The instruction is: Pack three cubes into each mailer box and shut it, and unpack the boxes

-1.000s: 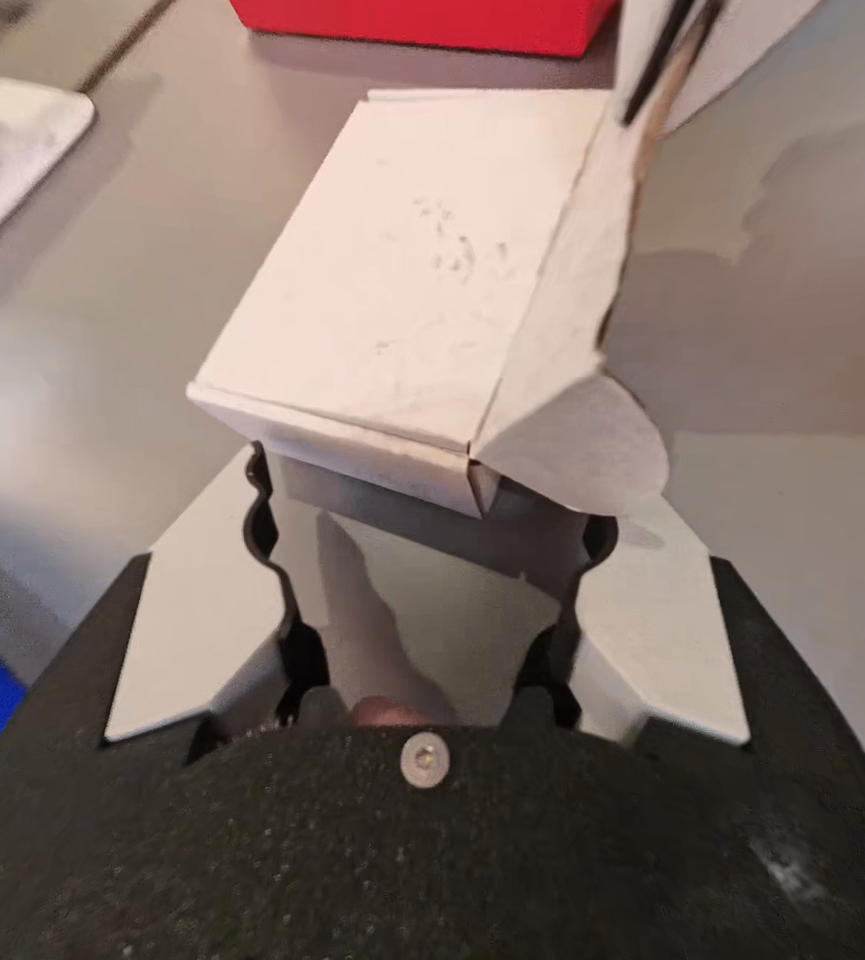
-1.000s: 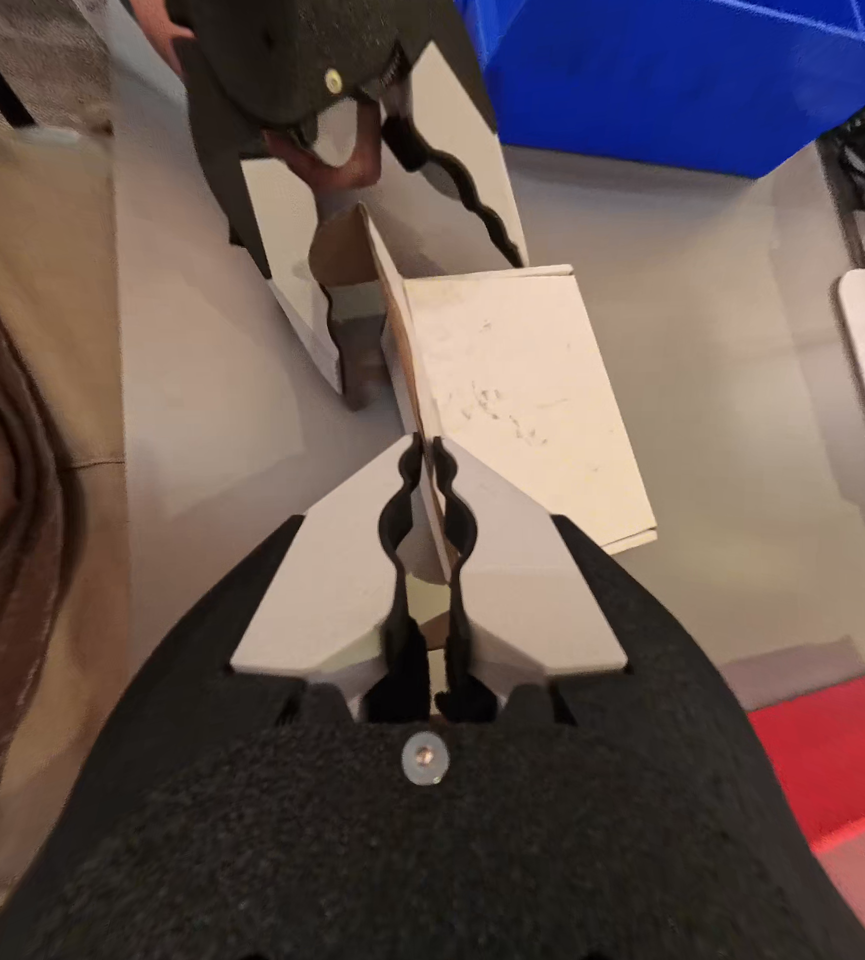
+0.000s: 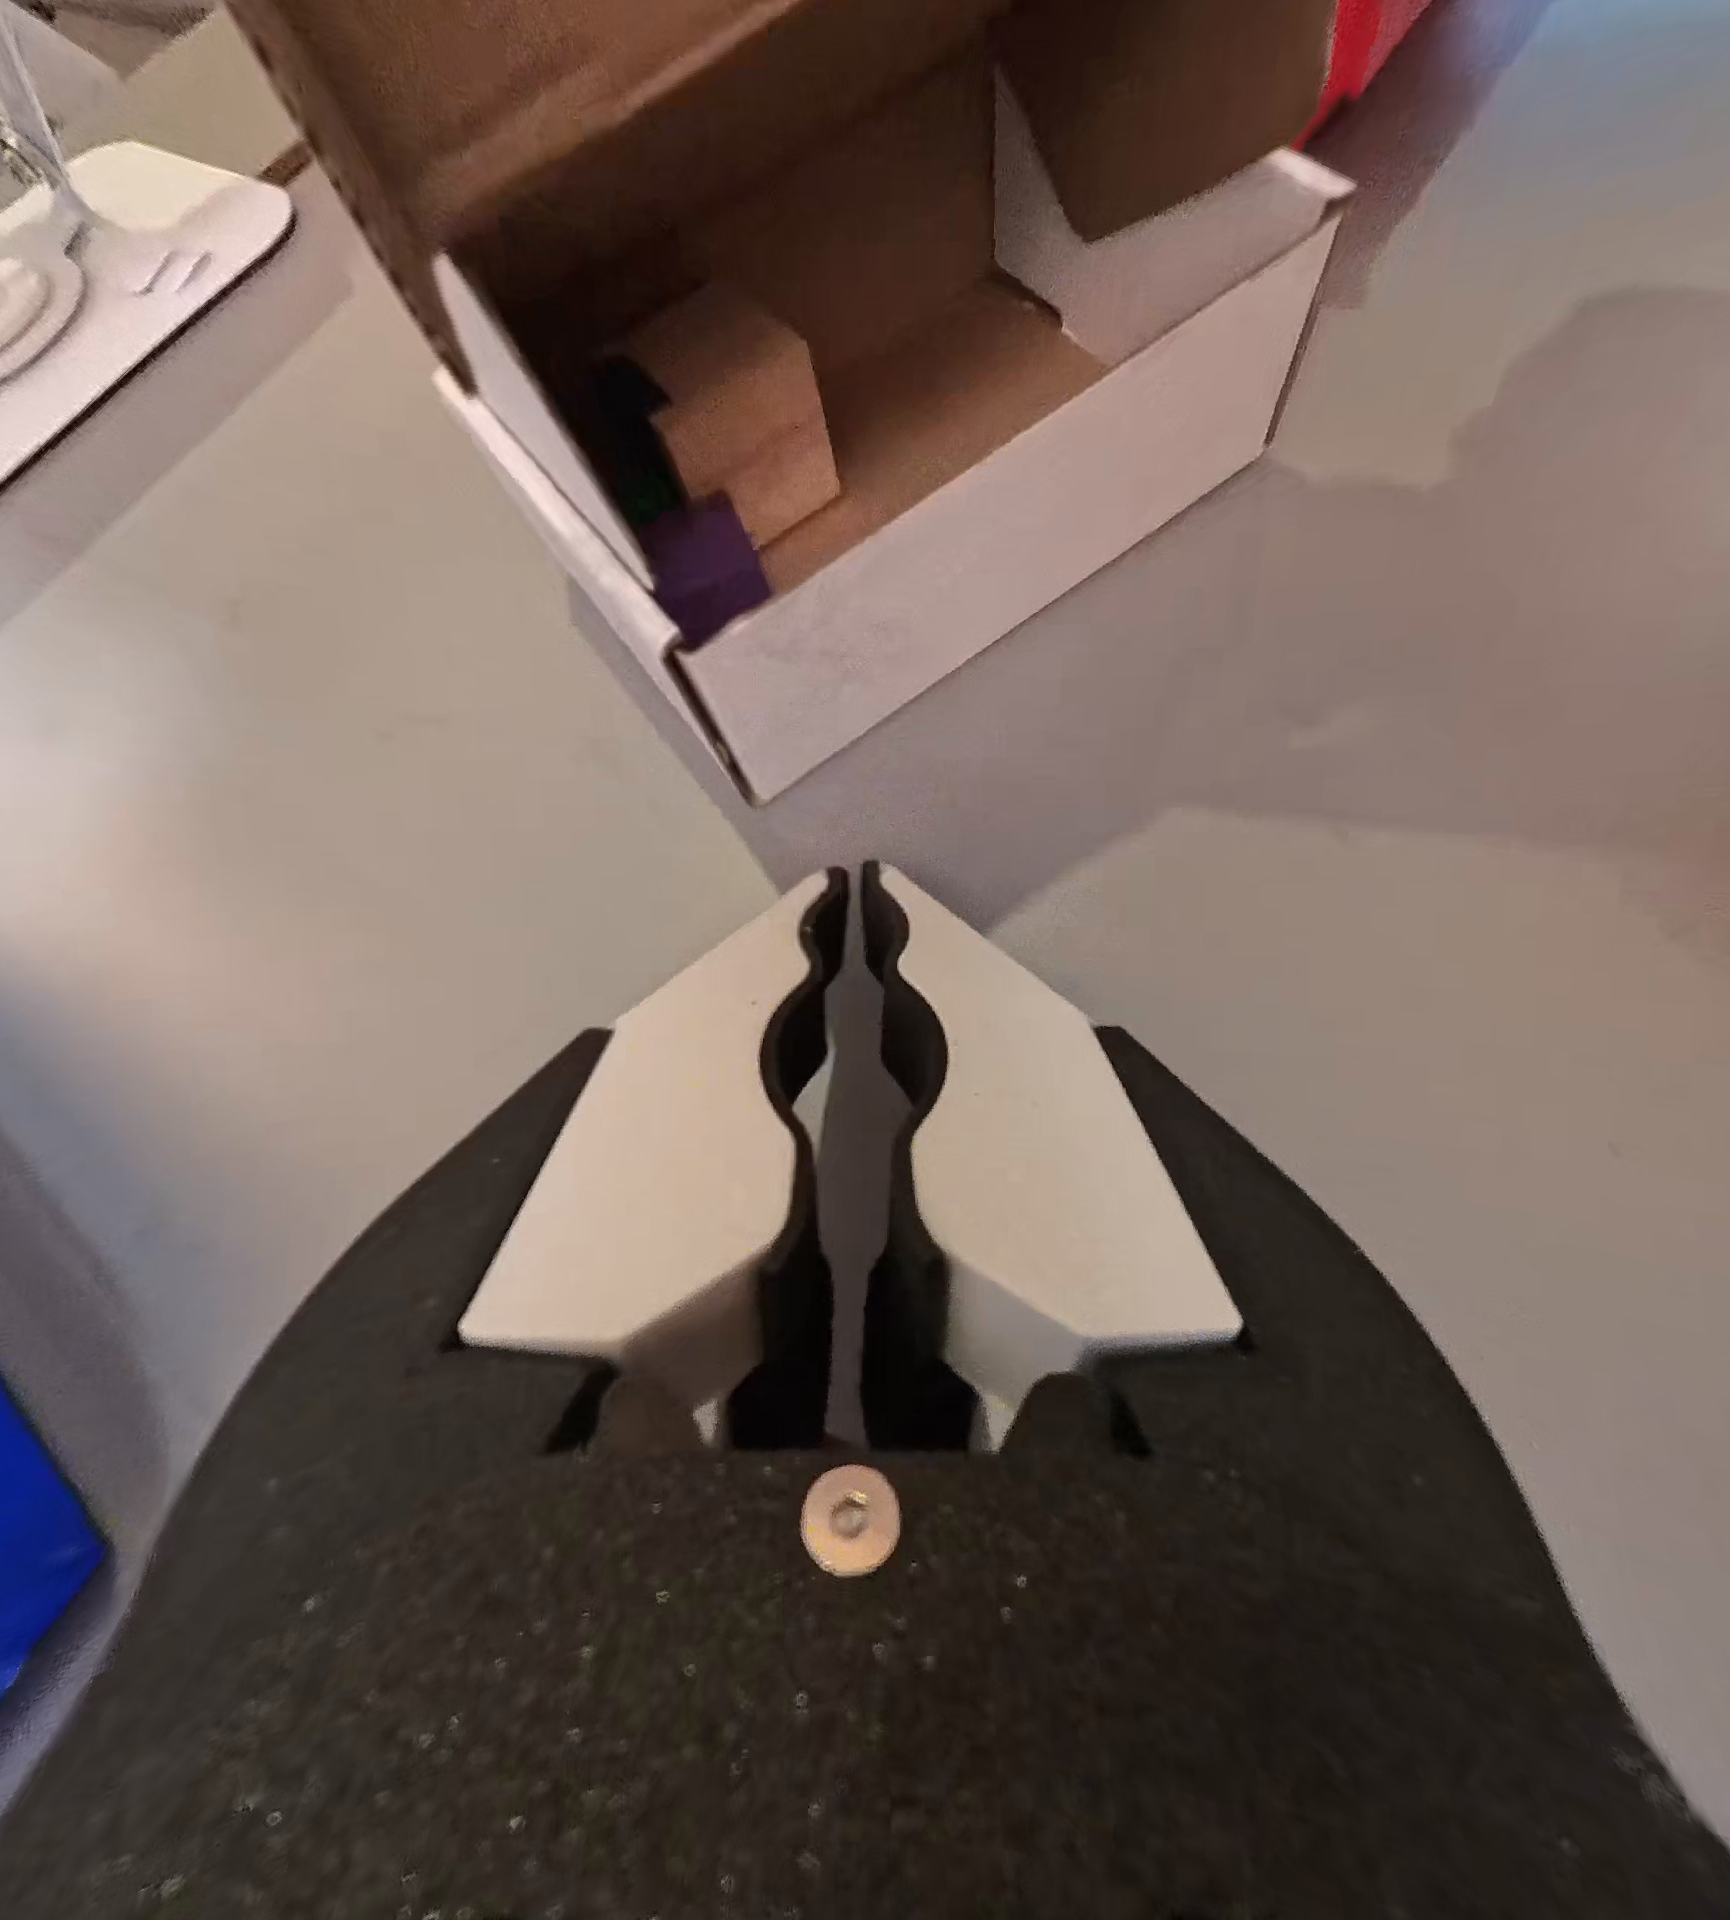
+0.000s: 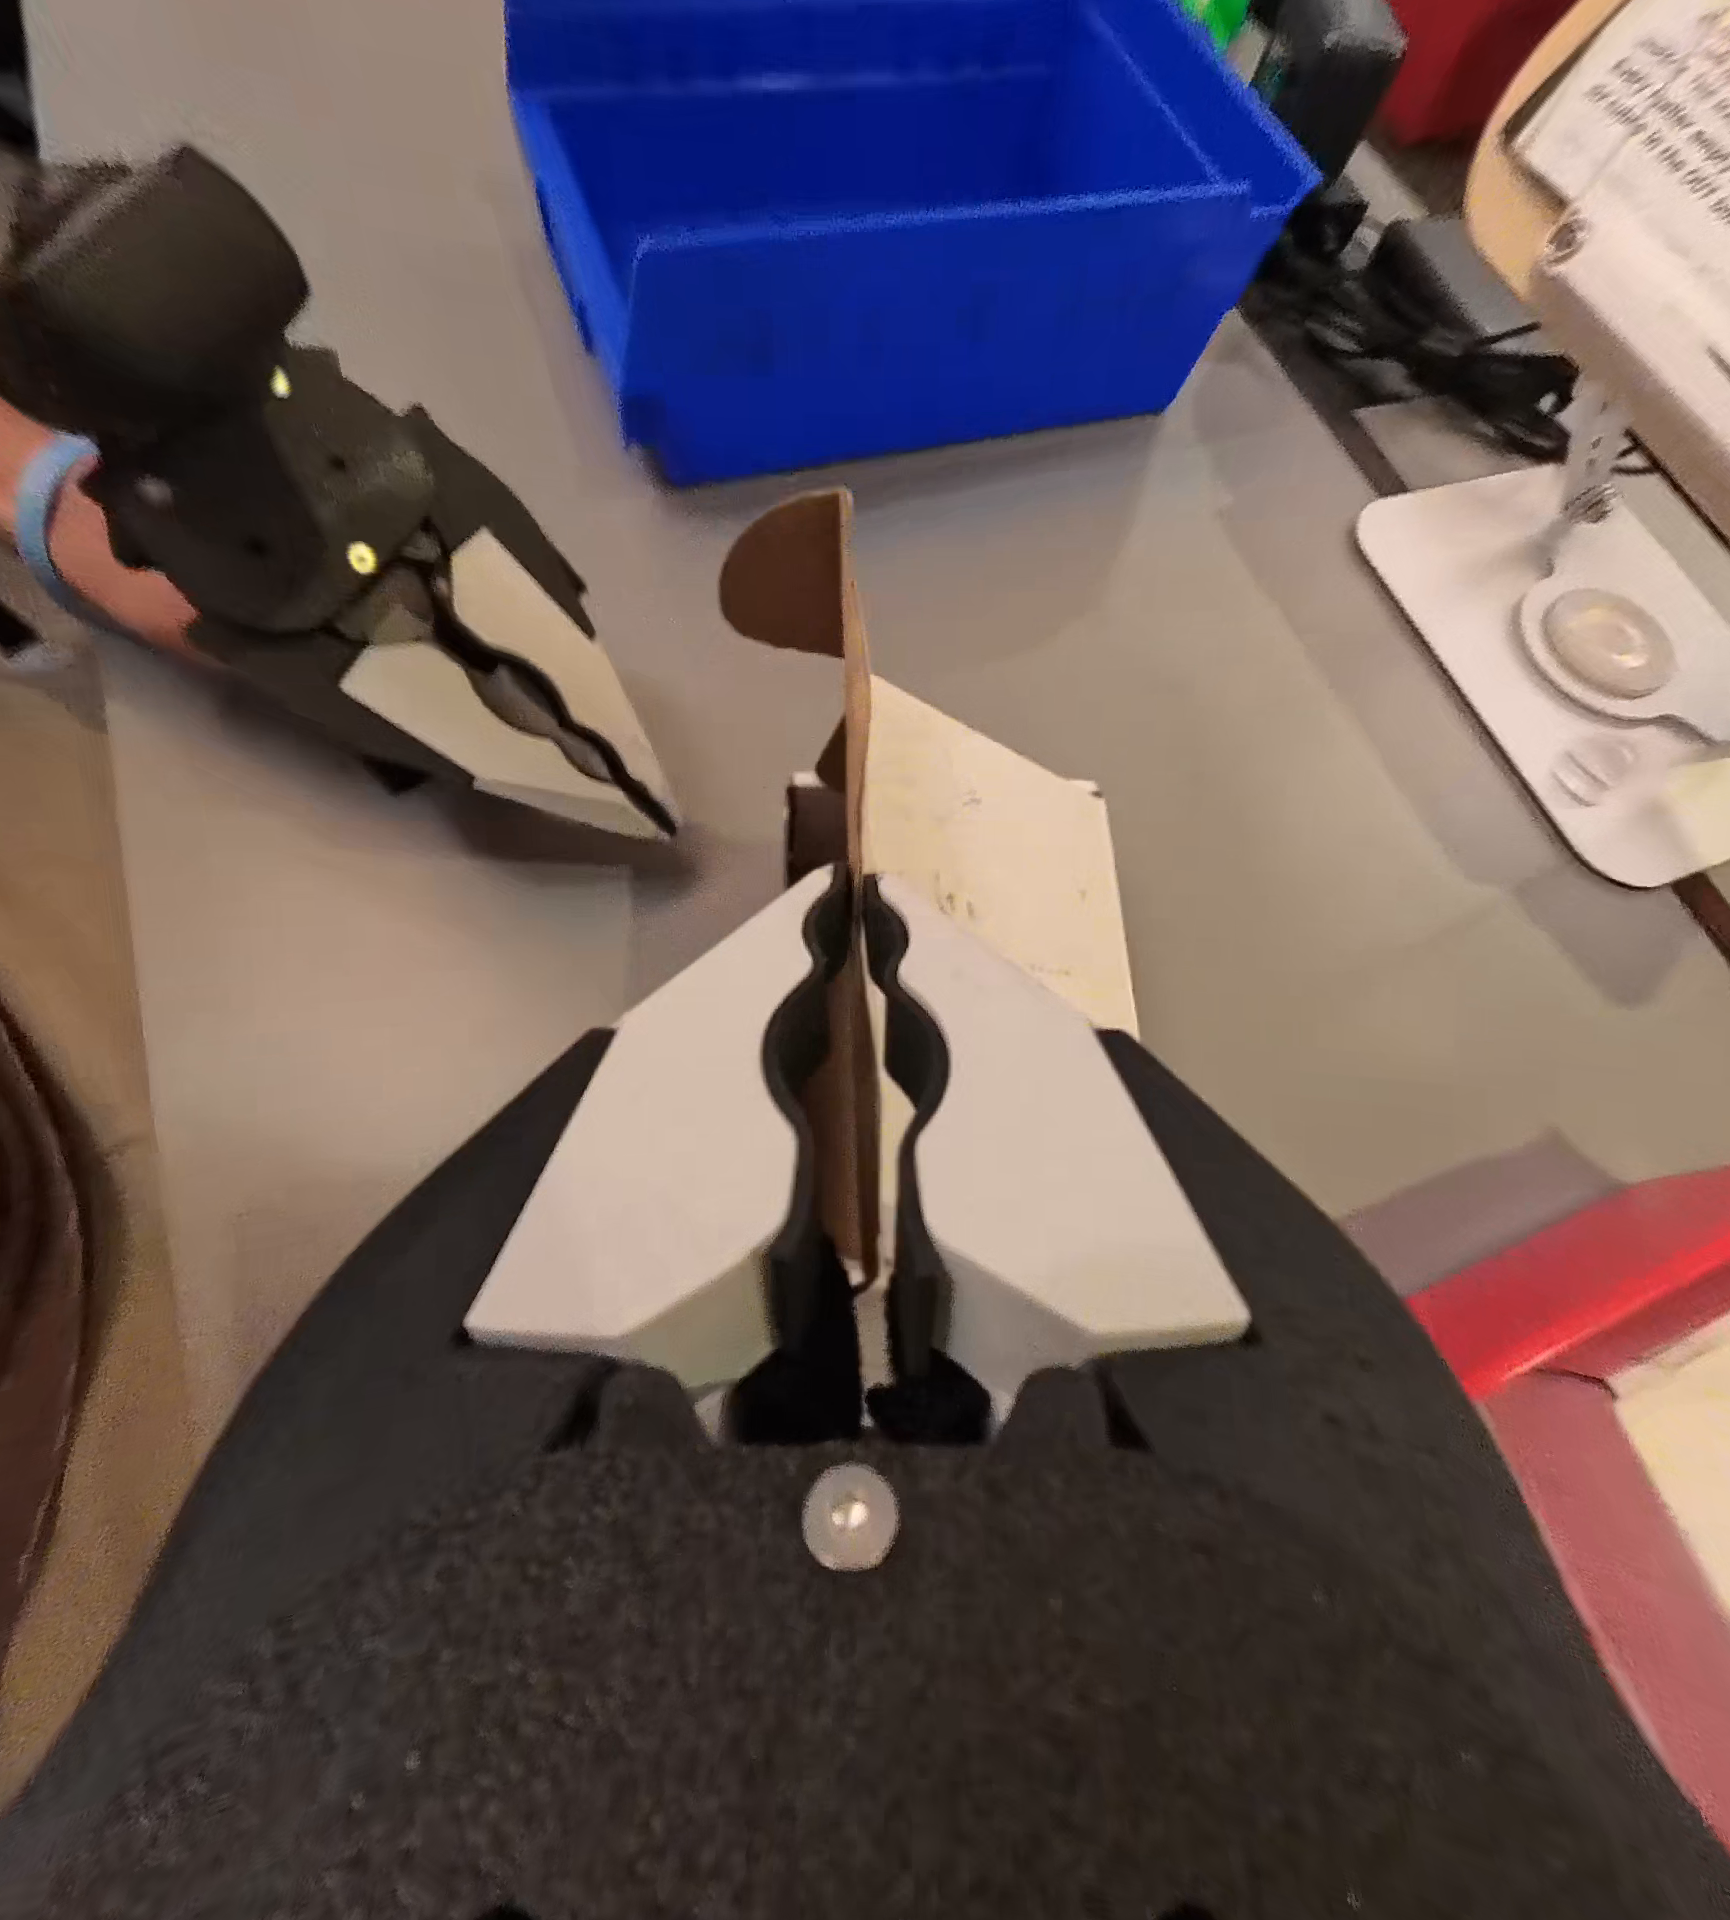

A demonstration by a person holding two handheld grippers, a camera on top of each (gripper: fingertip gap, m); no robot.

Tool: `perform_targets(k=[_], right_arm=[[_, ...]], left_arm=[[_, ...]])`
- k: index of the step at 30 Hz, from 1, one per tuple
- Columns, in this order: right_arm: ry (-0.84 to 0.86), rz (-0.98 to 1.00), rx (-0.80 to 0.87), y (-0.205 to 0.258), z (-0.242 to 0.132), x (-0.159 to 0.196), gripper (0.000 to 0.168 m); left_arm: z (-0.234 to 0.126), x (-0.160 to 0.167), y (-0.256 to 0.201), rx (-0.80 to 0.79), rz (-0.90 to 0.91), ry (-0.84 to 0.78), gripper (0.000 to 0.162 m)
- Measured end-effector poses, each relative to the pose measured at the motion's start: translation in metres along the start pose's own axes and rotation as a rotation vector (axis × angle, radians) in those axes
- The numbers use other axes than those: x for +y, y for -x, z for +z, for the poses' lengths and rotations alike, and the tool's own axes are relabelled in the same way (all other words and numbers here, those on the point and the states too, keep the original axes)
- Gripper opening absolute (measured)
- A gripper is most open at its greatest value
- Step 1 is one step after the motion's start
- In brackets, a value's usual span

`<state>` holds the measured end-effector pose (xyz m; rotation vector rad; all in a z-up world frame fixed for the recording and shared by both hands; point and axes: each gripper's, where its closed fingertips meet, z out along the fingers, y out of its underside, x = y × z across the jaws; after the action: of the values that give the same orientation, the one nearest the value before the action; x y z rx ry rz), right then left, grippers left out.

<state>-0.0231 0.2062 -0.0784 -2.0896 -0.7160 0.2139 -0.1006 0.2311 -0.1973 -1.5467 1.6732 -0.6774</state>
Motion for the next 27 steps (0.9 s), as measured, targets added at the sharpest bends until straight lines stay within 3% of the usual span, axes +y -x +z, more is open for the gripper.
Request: perform_targets(k=[2,4,6,8,11,16,19,22,27], right_arm=[[0.037,-0.027,-0.039,0.006,0.0,-0.002,0.001],[0.019,-0.017,-0.088,0.013,0.0,-0.006,0.001],[-0.023,0.006,-0.172,0.025,-0.004,-0.009,0.001],[-0.053,0.026,-0.26,0.036,-0.01,-0.01,0.001],[-0.08,0.062,-0.34,0.044,-0.016,-0.009,0.002],[-0.084,0.088,-0.49,0.064,-0.018,-0.001,0.001],[-0.109,0.102,-0.537,0.07,-0.017,-0.003,0.001],[-0.114,0.106,-0.515,0.065,-0.017,-0.004,0.001],[-0.204,0.012,-0.323,0.033,-0.025,-0.033,0.002]], left_arm=[[-0.002,-0.001,0.007,-0.032,0.03,0.008,0.021],[-0.004,-0.004,0.022,-0.081,0.048,0.001,0.07],[-0.005,-0.008,0.032,-0.07,0.053,-0.015,0.098],[-0.008,-0.015,0.021,0.08,0.053,-0.056,0.123],[-0.018,-0.017,-0.013,0.349,0.042,-0.076,0.14],[-0.007,-0.013,-0.021,0.372,0.108,-0.05,0.147],[0.003,-0.007,-0.028,0.393,0.148,-0.019,0.136],[0.006,-0.005,-0.028,0.375,0.157,-0.01,0.134],[0.007,-0.006,-0.028,0.334,0.165,-0.013,0.134]])
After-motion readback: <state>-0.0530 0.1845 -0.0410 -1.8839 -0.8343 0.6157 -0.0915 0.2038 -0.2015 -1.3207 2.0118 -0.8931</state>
